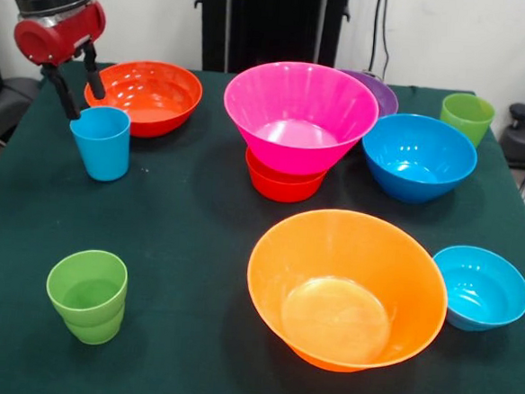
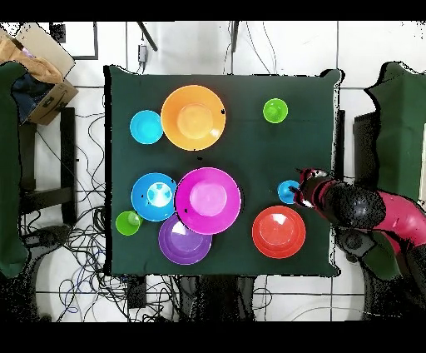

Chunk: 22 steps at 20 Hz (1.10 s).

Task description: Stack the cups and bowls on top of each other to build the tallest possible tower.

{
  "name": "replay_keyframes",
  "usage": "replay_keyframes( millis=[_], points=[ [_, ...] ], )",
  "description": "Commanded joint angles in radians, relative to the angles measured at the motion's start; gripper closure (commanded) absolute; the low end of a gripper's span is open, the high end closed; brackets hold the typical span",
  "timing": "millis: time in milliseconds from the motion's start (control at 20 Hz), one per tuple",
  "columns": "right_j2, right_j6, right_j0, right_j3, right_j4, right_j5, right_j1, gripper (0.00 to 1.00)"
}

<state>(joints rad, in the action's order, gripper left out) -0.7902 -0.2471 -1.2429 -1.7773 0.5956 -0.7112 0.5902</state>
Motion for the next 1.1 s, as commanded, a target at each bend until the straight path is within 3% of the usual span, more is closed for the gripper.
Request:
replay_keyframes(
  millis=[50, 400, 1100],
  points=[
    [0.046, 0.043, 0.038, 0.015, 0.129, -0.008, 0.004, 0.00],
    [0.033, 0.013, 0.046, -0.010, 0.123, -0.014, 0.045, 0.00],
    [0.044, 0.026, 0.017, -0.018, 0.155, 0.007, 0.018, 0.00]
  ],
)
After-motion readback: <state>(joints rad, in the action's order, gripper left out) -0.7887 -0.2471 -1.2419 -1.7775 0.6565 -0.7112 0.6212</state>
